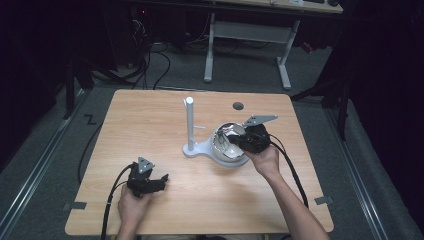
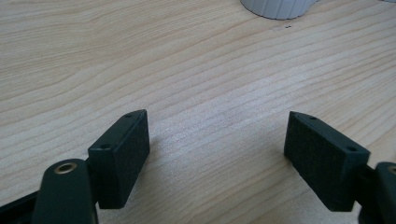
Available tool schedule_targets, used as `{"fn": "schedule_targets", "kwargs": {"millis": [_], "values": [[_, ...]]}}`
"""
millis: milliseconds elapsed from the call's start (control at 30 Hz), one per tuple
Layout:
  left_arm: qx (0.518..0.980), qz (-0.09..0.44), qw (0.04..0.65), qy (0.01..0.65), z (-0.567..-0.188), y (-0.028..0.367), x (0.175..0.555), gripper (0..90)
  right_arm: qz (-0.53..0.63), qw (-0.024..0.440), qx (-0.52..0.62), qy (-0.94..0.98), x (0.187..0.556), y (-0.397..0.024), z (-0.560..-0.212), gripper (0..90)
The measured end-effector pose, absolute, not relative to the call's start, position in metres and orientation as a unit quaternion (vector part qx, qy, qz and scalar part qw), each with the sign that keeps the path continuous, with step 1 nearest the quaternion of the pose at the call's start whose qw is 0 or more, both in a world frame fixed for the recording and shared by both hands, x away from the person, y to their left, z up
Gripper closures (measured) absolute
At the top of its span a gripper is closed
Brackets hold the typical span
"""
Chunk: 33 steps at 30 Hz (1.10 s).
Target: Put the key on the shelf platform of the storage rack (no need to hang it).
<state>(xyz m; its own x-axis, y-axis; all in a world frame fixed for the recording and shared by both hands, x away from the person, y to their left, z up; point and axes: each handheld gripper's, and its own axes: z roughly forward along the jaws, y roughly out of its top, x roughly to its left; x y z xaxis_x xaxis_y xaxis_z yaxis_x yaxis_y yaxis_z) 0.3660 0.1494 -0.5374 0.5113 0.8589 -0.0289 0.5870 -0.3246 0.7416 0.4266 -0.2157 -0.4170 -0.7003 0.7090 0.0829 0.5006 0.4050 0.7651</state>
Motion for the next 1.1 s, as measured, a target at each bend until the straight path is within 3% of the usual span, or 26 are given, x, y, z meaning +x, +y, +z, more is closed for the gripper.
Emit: {"fn": "schedule_targets", "kwargs": {"millis": [1100], "values": [[0.792, 0.188, 0.360, 0.456, -0.537, 0.150, 0.366, 22.8, 0.380, 0.092, 0.377, 0.840, 0.445, -0.203, -0.451, 89.3]]}}
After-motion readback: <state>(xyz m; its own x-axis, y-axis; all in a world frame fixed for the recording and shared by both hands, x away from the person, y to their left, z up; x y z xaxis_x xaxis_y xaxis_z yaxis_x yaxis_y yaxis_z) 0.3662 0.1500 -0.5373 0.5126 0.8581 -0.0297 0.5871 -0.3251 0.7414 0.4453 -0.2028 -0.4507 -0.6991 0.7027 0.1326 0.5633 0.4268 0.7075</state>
